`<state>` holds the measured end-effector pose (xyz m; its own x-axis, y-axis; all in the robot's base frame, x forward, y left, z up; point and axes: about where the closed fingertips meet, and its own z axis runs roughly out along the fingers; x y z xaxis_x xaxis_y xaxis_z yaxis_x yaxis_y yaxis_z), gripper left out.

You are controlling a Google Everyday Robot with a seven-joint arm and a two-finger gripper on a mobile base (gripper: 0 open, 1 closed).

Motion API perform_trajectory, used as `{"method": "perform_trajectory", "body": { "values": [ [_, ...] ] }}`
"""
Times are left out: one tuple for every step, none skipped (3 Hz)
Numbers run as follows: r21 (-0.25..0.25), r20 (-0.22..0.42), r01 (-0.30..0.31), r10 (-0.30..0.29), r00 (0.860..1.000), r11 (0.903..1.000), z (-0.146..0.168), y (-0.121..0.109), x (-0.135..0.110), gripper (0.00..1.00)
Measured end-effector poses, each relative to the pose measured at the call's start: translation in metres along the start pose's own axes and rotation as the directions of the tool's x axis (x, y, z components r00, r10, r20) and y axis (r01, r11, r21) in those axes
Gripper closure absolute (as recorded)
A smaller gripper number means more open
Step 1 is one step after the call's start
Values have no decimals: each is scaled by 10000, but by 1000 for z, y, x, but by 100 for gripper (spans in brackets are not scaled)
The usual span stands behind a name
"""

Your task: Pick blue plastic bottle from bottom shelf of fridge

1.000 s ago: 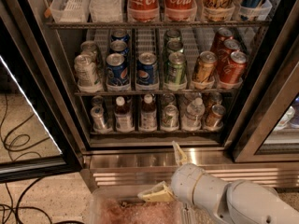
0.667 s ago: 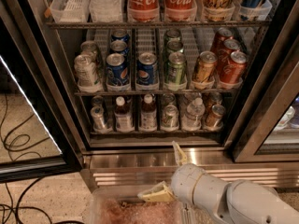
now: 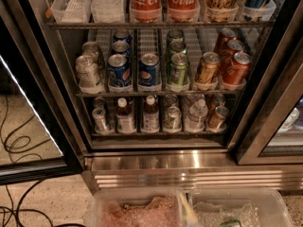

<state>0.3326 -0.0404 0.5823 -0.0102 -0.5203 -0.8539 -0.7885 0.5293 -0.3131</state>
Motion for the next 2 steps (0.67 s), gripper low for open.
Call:
{"method": "perform_trajectory", "body": {
  "values": [
    [-235,240,870,-864,9960,9959,-8,60,23,0],
    [-236,250,881,-875,9959,9958,-8,60,22,0]
  ]
}}
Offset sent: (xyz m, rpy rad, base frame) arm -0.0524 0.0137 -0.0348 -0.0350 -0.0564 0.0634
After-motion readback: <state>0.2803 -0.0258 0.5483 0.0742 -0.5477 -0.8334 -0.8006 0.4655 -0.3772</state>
